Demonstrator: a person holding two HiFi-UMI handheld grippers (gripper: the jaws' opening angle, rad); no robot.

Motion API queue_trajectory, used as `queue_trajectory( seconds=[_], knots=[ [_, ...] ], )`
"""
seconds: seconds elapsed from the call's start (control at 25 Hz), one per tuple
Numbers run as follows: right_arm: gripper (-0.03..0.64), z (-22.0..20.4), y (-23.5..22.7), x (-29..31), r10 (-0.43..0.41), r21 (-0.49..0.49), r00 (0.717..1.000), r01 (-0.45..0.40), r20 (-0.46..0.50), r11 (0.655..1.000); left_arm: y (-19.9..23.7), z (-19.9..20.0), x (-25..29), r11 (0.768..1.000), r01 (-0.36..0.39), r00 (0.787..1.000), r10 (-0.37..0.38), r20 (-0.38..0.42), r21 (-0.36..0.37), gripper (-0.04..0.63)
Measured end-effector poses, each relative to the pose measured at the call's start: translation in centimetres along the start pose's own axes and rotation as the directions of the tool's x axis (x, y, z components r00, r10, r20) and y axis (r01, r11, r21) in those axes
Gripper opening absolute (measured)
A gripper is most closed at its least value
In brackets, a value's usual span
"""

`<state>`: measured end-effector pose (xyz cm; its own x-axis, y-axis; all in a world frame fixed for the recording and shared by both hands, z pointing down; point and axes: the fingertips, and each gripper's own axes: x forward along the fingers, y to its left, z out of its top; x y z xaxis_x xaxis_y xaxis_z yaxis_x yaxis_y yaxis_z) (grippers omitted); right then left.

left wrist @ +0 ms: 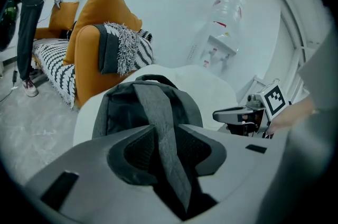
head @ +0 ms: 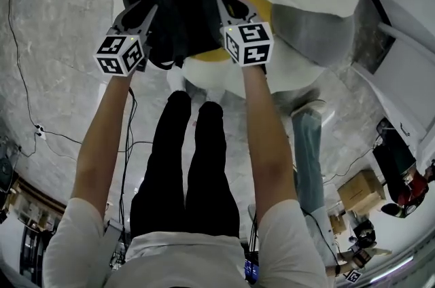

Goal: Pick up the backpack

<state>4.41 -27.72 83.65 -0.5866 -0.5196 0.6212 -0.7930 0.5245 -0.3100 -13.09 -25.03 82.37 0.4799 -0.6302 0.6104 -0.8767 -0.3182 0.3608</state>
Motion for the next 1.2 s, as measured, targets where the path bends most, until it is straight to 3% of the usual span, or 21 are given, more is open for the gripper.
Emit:
queue_trajectory(
  seconds=[0.56, 0.68, 1.0, 1.08, 1.2],
  knots=[
    [0.181, -0.2, -0.5, 3.8, 0.016, -0.008, 0.999, -0.016, -0.034, 1.000, 2.0, 0.7, 1.2, 0.999, 0.043, 0.999, -0.043, 0.016, 0.000, 0.155],
    [0.245, -0.2, -1.0, 5.2, 0.038, 0.000, 0.998, -0.038, -0.046, 0.999, 2.2, 0.9, 2.2, 0.998, 0.066, 0.998, -0.066, 0.008, 0.023, 0.155],
    [0.245, 0.8, -0.5, 6.5, 0.097, 0.001, 0.994, -0.097, -0.051, 0.995, 1.4, 1.6, 2.7, 0.991, 0.120, 0.993, -0.120, 0.006, 0.055, 0.151],
    [0.237, 1.3, -0.2, 6.6, 0.112, 0.013, 0.992, -0.111, -0.052, 0.994, 1.5, 1.9, 2.5, 0.991, 0.122, 0.992, -0.123, 0.006, 0.055, 0.114],
    [0.144, 1.8, -0.3, 5.7, 0.120, 0.043, 0.992, -0.118, -0.039, 0.992, 0.9, 2.6, 2.2, 0.990, 0.131, 0.991, -0.132, 0.014, 0.050, 0.080]
  ],
)
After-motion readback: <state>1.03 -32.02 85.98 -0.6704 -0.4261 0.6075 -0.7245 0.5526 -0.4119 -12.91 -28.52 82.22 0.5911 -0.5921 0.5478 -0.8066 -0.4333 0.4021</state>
